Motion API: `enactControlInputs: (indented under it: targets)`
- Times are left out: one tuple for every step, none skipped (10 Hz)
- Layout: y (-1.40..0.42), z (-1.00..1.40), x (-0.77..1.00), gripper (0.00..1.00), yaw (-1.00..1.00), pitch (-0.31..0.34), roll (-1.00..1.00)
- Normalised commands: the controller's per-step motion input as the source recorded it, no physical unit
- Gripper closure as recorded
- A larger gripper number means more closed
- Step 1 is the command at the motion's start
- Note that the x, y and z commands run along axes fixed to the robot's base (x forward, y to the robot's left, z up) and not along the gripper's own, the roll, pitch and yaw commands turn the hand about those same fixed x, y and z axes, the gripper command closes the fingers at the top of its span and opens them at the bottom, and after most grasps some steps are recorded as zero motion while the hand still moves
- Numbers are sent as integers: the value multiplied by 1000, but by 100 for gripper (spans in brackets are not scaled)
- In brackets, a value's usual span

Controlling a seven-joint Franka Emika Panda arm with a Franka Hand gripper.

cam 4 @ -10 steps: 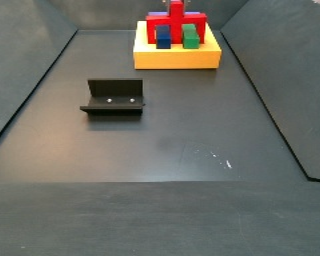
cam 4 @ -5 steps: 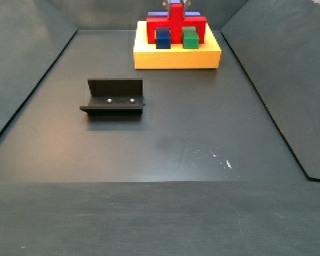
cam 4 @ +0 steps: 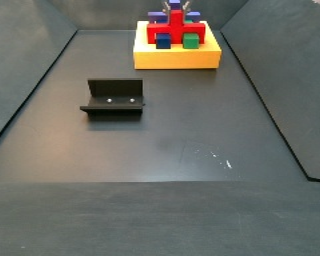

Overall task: Pick up the red object. Move up. Move to above the board. Insert the red object.
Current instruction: Insert the red object.

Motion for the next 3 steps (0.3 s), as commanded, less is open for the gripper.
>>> enactControlInputs:
  targets:
    - [0, -1000, -163, 100, -106, -39, 74]
    - [0, -871, -40, 100, -86, 0, 147]
    - [0, 0, 0, 100, 0, 0, 0]
